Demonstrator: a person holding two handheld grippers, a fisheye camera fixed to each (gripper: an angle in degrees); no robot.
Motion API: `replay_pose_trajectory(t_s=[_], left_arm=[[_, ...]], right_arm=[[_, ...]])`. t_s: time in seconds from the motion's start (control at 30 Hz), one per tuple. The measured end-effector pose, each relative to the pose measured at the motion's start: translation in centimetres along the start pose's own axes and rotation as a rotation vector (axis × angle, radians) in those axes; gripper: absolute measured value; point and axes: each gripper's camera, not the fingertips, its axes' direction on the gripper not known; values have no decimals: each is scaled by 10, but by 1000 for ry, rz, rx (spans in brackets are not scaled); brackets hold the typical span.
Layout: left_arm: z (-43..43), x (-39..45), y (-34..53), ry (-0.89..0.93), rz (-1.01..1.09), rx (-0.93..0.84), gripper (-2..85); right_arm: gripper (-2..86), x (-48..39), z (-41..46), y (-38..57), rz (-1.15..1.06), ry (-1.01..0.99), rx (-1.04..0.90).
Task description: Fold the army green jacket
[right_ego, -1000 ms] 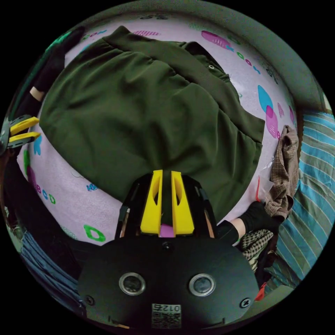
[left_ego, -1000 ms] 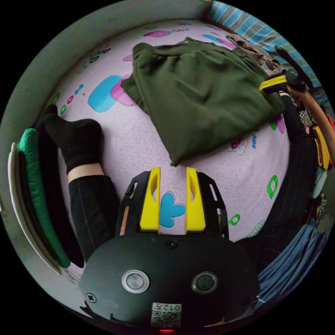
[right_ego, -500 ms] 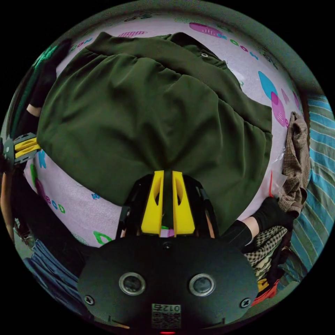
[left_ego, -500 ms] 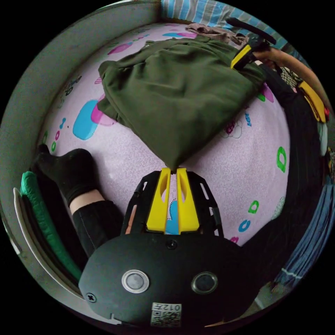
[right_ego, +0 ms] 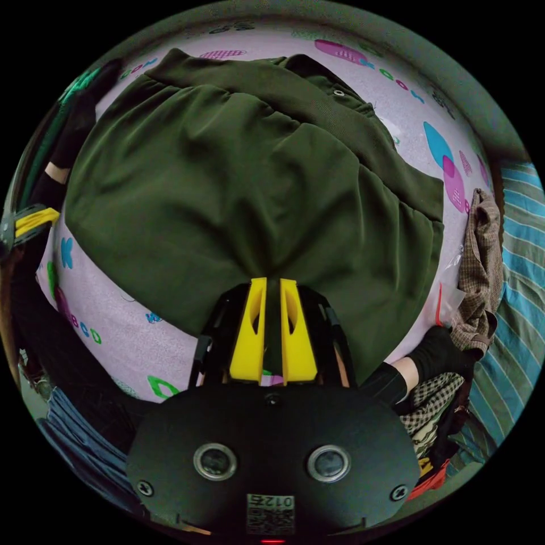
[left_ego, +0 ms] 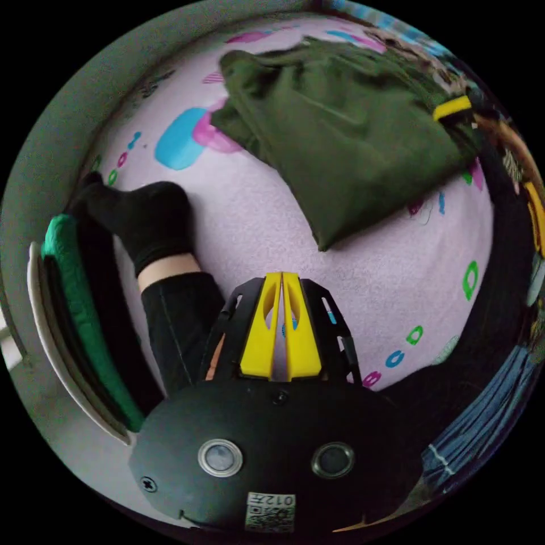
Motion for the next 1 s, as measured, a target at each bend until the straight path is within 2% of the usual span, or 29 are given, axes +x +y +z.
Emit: replay_pose_trajectory(t_s=[0.07,0.17,0.3,0.37,0.47,0.6,0.73,0.8,0.9,1.0], left_arm=[[-21,-3,4,67,-53,95,4],[-43,22,-15,90,0,176,5],[-21,62,-61,29,103,76,5],[-4,64,-72,39,91,26,5],[4,67,-81,36,98,6,3],[4,87,-92,-65,144,-13,0],[-18,75,-91,4,78,-7,2],[-47,68,-88,-63,26,95,4],[-64,71,-109,-15,40,156,5],[-46,81,-142,-83,62,86,5]], right_arm=[[39,0,0,0,-5,4,2],[39,0,0,-1,-13,11,-9],[38,0,1,-1,-5,20,-9],[39,1,2,0,-7,19,1],[40,7,3,2,3,-11,18],[31,15,2,6,6,-51,46],[-1,33,-20,36,-6,-59,117],[-5,45,-27,55,-10,-21,134],[-7,63,-24,77,-16,-56,90],[-8,79,-8,87,33,-24,9]])
